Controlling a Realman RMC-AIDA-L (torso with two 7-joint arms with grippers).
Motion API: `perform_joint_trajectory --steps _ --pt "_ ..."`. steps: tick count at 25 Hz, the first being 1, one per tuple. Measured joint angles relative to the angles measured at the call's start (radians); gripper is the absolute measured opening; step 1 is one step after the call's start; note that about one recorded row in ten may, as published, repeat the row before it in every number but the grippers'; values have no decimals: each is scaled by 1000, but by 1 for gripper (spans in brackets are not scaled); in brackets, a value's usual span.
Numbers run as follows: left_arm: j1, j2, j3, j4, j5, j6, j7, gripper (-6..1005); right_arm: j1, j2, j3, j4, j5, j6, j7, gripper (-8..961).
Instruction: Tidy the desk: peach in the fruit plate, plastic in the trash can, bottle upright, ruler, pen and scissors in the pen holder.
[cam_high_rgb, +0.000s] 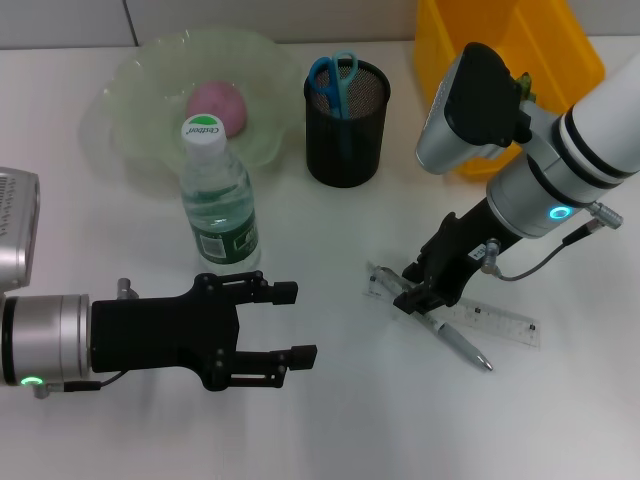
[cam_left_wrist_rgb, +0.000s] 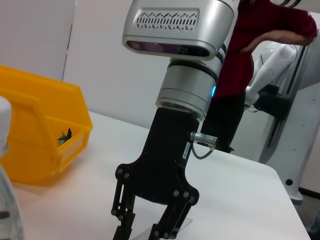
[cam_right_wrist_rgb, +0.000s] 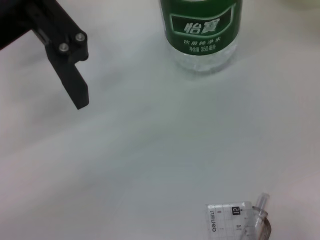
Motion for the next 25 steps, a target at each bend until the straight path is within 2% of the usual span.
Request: perform_joint_trajectory --steps 3,9,14,16,20,25 --pt "1 0 -1 0 0 0 0 786 -5 1 -6 -6 1 1 0 369" --pt "2 0 -2 -1 0 0 0 786 -23 1 -5 -53 4 -21 0 369" --pt "2 0 -4 0 0 2 0 786 -76 -1 11 -197 5 -81 21 368" --pt "2 0 -5 0 0 3 0 786 -98 -1 65 -286 8 -125 26 368" --pt "2 0 -6 6 0 5 0 786 -109 -1 136 -341 41 -156 19 368" --pt "2 0 -5 7 0 5 0 786 -125 -3 247 -372 162 -133 -33 368"
